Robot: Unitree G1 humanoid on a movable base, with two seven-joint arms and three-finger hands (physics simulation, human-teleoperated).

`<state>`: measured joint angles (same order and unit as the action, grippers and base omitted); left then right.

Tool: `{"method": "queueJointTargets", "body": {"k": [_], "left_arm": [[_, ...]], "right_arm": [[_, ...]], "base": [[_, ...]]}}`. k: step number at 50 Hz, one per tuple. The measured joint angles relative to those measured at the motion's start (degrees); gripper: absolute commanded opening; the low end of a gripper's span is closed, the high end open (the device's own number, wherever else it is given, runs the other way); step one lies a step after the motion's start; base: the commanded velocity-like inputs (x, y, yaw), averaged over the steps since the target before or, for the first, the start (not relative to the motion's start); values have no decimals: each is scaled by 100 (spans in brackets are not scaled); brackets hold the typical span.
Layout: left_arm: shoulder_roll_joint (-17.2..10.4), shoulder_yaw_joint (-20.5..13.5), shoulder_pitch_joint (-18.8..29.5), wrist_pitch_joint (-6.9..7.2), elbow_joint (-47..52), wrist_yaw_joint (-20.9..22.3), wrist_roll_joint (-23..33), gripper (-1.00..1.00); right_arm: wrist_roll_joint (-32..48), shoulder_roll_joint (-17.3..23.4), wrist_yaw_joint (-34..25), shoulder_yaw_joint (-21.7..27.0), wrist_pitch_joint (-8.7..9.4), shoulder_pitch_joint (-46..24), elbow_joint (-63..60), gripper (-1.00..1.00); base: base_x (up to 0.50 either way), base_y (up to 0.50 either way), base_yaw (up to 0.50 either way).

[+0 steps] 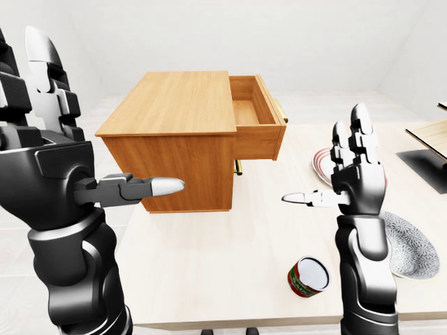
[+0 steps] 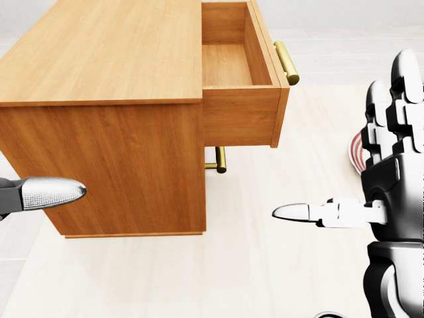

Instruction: Close the top drawer of the cabinet.

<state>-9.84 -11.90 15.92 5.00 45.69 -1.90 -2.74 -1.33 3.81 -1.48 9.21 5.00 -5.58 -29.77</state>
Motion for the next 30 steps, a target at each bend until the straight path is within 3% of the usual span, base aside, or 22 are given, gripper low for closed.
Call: {"method": "queueJointTargets", "body": {"k": [30], "left_arm": [[14, 48, -34, 0, -72, 41, 69, 100]], "right_arm": [[-54, 53, 232, -234, 0, -762, 1645, 100]], "base": [[0, 0, 0]]}}
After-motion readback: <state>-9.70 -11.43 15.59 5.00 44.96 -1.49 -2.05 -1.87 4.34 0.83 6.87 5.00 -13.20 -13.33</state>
